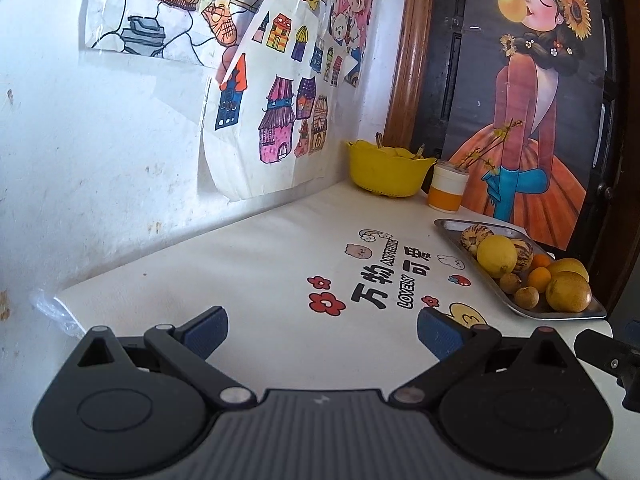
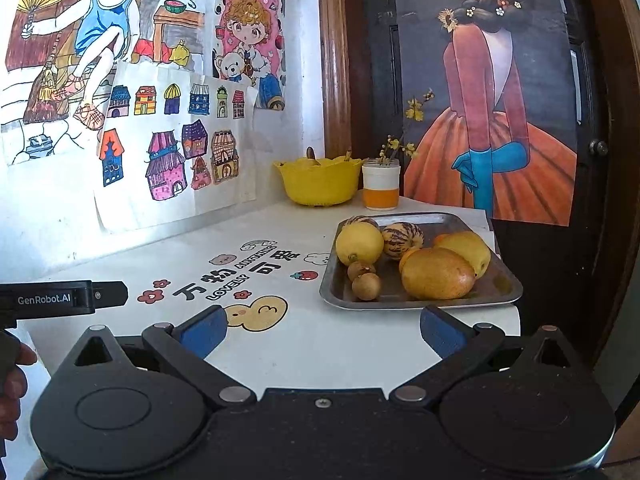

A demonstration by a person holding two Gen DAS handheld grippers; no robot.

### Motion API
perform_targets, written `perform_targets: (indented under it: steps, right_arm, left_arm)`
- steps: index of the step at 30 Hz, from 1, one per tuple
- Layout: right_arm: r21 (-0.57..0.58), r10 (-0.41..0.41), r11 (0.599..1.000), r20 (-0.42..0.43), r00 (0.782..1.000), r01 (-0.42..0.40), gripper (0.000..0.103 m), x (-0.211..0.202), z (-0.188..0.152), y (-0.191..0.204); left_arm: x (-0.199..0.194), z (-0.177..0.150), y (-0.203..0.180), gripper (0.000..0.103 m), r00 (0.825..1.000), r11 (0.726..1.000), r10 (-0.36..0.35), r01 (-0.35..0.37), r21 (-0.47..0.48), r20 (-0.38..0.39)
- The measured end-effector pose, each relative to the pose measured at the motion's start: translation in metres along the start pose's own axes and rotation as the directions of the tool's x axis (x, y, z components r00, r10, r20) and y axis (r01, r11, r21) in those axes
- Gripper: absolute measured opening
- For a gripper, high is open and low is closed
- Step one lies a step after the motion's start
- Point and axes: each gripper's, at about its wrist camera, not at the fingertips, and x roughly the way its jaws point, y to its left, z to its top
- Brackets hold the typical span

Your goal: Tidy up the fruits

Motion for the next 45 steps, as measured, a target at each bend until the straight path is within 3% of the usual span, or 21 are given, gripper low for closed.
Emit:
perform_targets:
  steps: [45]
  right_arm:
    - [-0.003,0.015,1.000,-0.016,1.000,-0.015,0.102,0.0012,-0.0013,0.0012]
  left_arm:
    - [0.0020,-0.0028,0.0042,0.103,1.000,1.000,0.006,-0.006,-0.019,-0.016]
